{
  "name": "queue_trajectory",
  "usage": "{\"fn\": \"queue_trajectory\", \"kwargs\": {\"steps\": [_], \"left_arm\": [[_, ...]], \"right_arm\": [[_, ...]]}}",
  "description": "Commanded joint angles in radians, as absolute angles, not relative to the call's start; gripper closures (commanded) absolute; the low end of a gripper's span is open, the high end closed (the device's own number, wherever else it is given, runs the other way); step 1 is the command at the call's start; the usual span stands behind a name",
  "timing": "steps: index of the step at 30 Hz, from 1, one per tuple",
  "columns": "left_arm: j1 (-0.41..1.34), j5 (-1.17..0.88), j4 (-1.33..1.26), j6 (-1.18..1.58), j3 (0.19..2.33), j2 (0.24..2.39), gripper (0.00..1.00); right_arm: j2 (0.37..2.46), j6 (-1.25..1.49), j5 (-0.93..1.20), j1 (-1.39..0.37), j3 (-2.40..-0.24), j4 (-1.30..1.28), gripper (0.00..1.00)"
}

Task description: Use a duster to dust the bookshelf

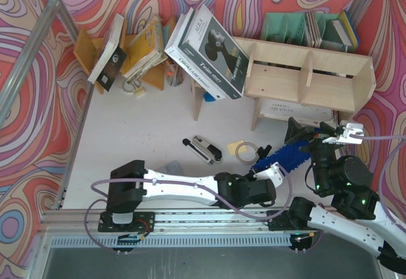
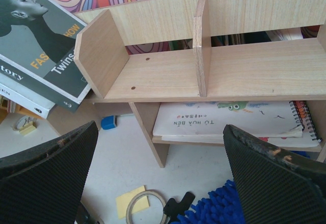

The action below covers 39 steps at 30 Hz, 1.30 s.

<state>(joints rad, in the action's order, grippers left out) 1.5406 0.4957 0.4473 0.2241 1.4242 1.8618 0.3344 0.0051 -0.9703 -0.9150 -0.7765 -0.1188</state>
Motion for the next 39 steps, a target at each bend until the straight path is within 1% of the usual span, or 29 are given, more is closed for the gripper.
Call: {"fn": "queue_trajectory", "kwargs": {"steps": [1,5,17,20,26,31,36,39], "left_arm": [[1.584,0.508,0.377,0.202,1.386,1.744,1.0],[1.585,0.513,0.368,0.228,1.34,1.721,1.0],[1.573,0.486,0.422,0.253,1.362,1.848,1.0],[1.572,0.508,0.438,0.26,1.367,1.857,1.0],[1.564,0.567,0.394,0.25,1.358,1.817,1.0],[1.556,0.618,0.302,0.239,1.359,1.782,1.0],[1.554,0.633,0.206,0.234,1.371,1.785,1.0],[1.553,0.627,0.234,0.245,1.409,1.817,1.0]], "right_arm": [[0.33,0.014,-0.97,-0.913,-0.769,-0.104,0.01],[0.33,0.02,-0.969,-0.913,-0.767,-0.105,0.01],[0.326,0.017,-0.976,-0.913,-0.77,-0.109,0.01],[0.325,0.013,-0.976,-0.913,-0.77,-0.109,0.01],[0.333,0.006,-0.973,-0.914,-0.772,-0.103,0.01],[0.336,0.007,-0.971,-0.913,-0.77,-0.101,0.01],[0.336,0.005,-0.971,-0.914,-0.77,-0.099,0.01],[0.334,0.004,-0.971,-0.914,-0.771,-0.1,0.01]]}}
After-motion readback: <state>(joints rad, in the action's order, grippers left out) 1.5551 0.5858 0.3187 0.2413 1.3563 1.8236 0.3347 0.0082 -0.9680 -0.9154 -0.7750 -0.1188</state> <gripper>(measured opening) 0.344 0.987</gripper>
